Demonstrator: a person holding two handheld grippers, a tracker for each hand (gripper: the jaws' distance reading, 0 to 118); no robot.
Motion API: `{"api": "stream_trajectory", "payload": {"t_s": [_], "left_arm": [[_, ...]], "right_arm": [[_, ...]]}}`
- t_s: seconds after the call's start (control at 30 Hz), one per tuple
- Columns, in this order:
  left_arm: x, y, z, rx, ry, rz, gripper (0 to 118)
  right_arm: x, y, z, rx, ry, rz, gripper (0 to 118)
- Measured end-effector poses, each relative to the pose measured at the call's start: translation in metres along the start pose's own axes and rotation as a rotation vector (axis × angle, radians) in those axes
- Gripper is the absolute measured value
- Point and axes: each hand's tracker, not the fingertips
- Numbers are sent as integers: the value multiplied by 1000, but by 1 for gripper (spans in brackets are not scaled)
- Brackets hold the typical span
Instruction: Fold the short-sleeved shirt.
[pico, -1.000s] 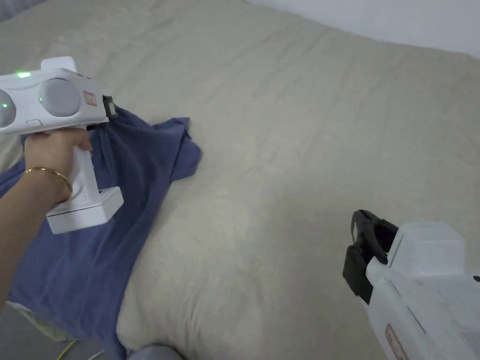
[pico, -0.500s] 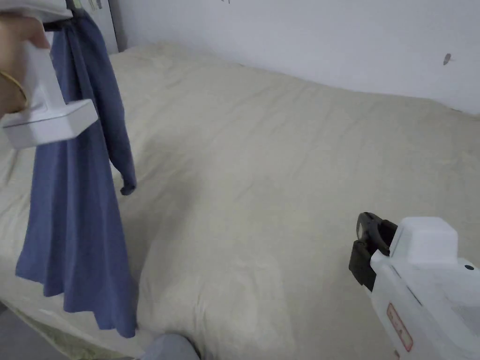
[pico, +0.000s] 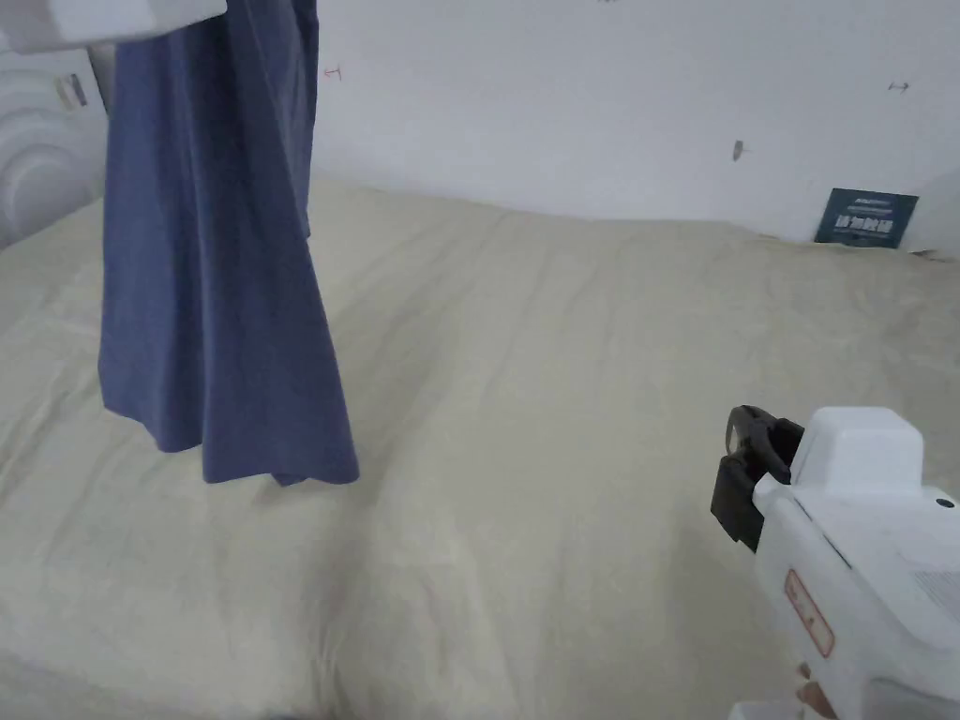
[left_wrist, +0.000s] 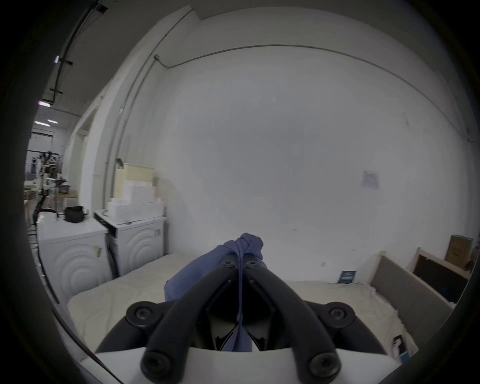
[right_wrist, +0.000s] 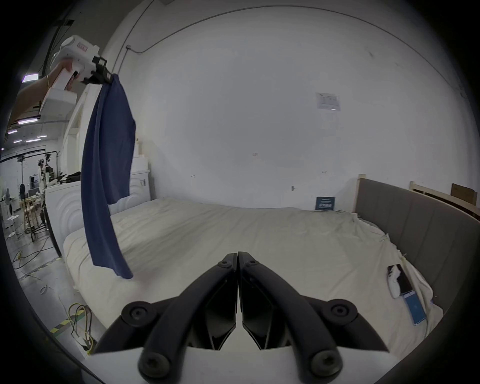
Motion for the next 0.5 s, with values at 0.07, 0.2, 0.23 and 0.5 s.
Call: {"api": "stream_trajectory", "payload": {"t_s": [0.07,0.2,0.23,0.5], "left_arm": [[20,3,-12,3,-40,4,0],[73,-8,-31,-15,-152,0,0],[83,-13,-38,-30,-188,16,0],[181,-106,-79,-213,-341,-16,0]], "right_arm": [[12,2,7,6,-38,-4,0],[37,0,21,10,-122,-14,0],[43,-2,25,7,-138,-18,0],[81,-14,48,-26,-282,-37,0]]}}
